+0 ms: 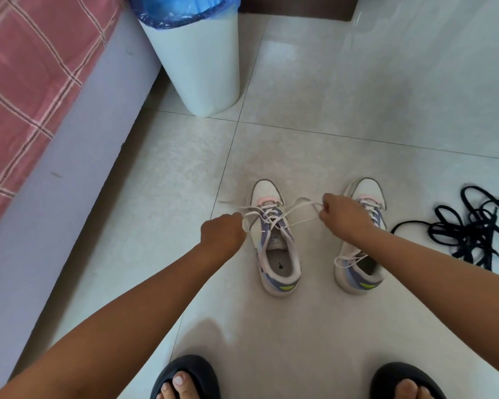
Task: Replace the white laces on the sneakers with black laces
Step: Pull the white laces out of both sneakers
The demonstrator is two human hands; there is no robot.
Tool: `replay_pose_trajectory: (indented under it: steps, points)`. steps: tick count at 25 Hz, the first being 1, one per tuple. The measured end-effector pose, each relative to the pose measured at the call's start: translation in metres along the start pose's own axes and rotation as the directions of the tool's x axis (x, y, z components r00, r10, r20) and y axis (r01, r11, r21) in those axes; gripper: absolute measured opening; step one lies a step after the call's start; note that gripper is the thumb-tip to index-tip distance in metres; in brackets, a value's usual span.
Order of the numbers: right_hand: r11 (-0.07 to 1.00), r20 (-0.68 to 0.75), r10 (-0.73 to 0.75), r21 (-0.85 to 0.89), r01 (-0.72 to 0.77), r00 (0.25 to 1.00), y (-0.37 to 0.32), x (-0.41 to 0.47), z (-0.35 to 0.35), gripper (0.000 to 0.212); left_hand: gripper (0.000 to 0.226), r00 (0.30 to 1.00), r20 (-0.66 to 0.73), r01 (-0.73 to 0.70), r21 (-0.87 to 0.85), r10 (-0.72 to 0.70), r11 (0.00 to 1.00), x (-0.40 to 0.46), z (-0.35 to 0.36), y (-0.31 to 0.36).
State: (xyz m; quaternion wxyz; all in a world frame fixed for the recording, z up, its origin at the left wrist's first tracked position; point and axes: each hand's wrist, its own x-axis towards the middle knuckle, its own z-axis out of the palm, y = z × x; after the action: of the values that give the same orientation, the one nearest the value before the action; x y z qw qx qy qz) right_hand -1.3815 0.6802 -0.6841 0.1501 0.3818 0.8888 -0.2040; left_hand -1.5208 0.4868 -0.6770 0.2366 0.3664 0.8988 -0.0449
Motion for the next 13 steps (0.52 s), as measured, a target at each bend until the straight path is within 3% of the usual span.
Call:
replay_pose_trajectory:
  steps: [2, 3, 4, 5, 6, 7, 8, 9, 10, 13]
  points:
    - [0.963, -0.072, -0.048, -0.269, 0.027, 0.996, 0.016, 0.002, -0.01, 0.012, 0.015, 0.993, -0.071, -0.061, 0.375, 0.094, 0.925, -0.002, 0.005, -0.016]
    - [0.946, -0.108, -0.064, -0.324, 0.026, 0.992, 0.018, 0.002, -0.012, 0.015, 0.016, 0.992, -0.086, -0.048, 0.403, 0.09, 0.914, -0.003, 0.007, -0.021]
    - [0.953, -0.148, -0.058, -0.304, 0.01, 0.987, 0.016, 0.001, -0.013, 0.017, 0.018, 0.996, -0.081, 0.003, 0.33, 0.025, 0.944, -0.004, 0.009, -0.023]
    - [0.985, -0.155, 0.001, -0.173, -0.028, 0.988, 0.009, -0.001, -0.012, 0.021, 0.026, 0.996, -0.022, 0.091, 0.138, -0.089, 0.986, -0.005, 0.007, -0.021]
    - [0.994, -0.075, 0.101, 0.051, -0.098, 0.992, -0.001, -0.003, -0.011, 0.027, 0.035, 0.969, 0.141, 0.228, -0.174, -0.205, 0.958, -0.005, 0.003, -0.017]
    - [0.926, 0.112, 0.185, 0.312, -0.212, 0.976, -0.012, -0.005, -0.01, 0.034, 0.042, 0.895, 0.375, 0.41, -0.482, -0.241, 0.774, -0.004, 0.001, -0.012]
    - [0.788, 0.337, 0.202, 0.502, -0.357, 0.919, -0.024, -0.009, -0.007, 0.038, 0.045, 0.808, 0.561, 0.56, -0.635, -0.181, 0.531, -0.005, -0.002, -0.004]
    - [0.665, 0.506, 0.172, 0.573, -0.479, 0.845, -0.033, -0.013, -0.004, 0.038, 0.045, 0.749, 0.653, 0.642, -0.675, -0.109, 0.364, -0.006, -0.003, 0.003]
    - [0.605, 0.584, 0.134, 0.592, -0.533, 0.801, -0.039, -0.013, 0.001, 0.036, 0.043, 0.724, 0.687, 0.675, -0.686, -0.063, 0.272, -0.004, -0.003, 0.01]
    - [0.634, 0.544, 0.071, 0.623, -0.459, 0.836, -0.048, -0.007, 0.009, 0.027, 0.036, 0.757, 0.652, 0.643, -0.731, -0.044, 0.228, 0.005, -0.003, 0.026]
